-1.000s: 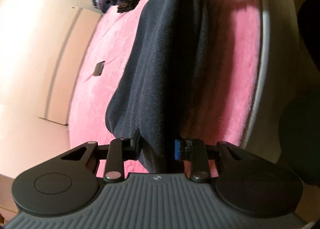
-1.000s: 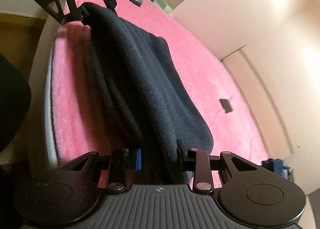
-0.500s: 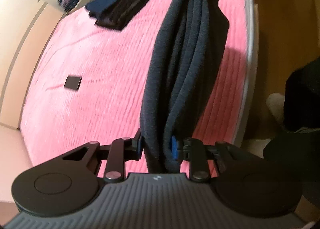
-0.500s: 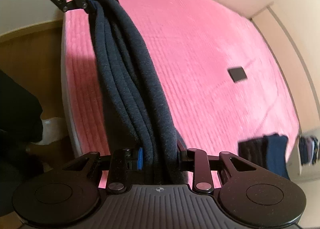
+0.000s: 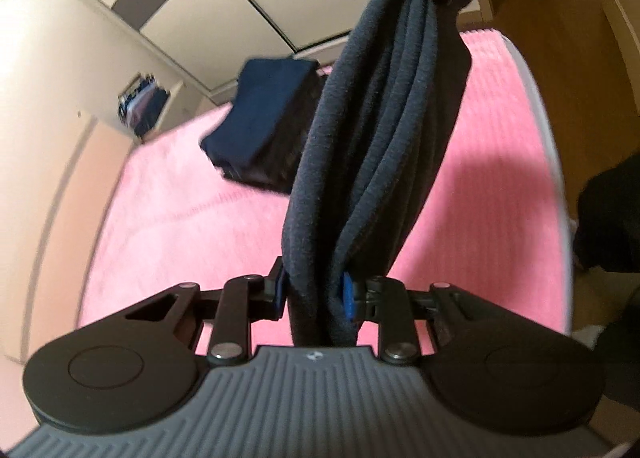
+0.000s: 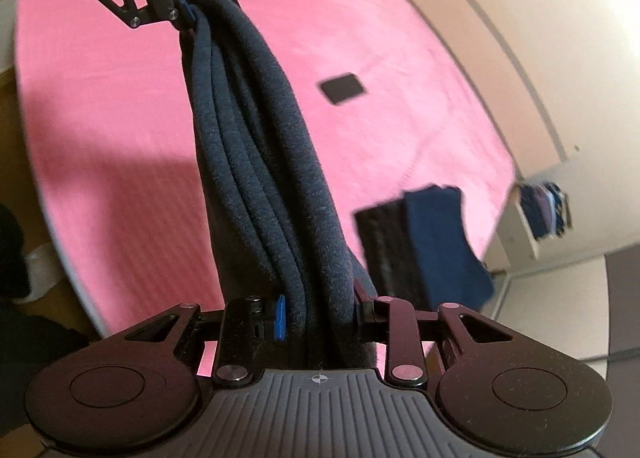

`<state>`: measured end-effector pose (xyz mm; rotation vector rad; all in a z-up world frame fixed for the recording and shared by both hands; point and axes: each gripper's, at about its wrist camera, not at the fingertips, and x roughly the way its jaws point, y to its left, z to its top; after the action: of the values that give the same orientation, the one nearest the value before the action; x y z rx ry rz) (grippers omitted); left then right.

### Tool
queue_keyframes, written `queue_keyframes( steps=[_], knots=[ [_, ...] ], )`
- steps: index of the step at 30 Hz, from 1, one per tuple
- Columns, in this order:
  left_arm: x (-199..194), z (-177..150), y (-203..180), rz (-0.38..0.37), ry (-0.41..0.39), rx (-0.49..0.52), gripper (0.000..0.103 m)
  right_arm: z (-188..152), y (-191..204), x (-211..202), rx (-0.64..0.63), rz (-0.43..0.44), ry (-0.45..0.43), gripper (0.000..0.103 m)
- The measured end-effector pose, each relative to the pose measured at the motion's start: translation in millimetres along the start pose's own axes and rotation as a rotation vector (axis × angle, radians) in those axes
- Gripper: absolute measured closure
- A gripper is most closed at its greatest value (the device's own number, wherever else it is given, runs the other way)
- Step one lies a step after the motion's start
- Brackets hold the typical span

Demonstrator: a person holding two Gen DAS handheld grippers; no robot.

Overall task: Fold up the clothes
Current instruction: 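Lift the folded pants with both grippers and carry them toward the clothes stack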

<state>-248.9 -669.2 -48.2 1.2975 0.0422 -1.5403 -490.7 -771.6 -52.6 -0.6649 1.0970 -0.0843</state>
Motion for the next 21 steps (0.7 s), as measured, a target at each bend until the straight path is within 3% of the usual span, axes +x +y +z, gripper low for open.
queue_keyframes(
  steps=[6, 14, 21],
  knots=[
    [69, 77, 31, 0.066, -0.005, 0.037, 0.08, -34, -75, 29, 0.01, -0.043, -0.022, 0.074],
    [159, 184, 69, 0.074, 0.087, -0.012, 0.08, -84, -195, 85, -0.047, 0.011, -0.095, 0.074],
    [214, 245, 151, 0.168, 0.057, 0.022, 0.08, -93, -298, 119, -0.05, -0.073, -0.142, 0.074]
  ],
)
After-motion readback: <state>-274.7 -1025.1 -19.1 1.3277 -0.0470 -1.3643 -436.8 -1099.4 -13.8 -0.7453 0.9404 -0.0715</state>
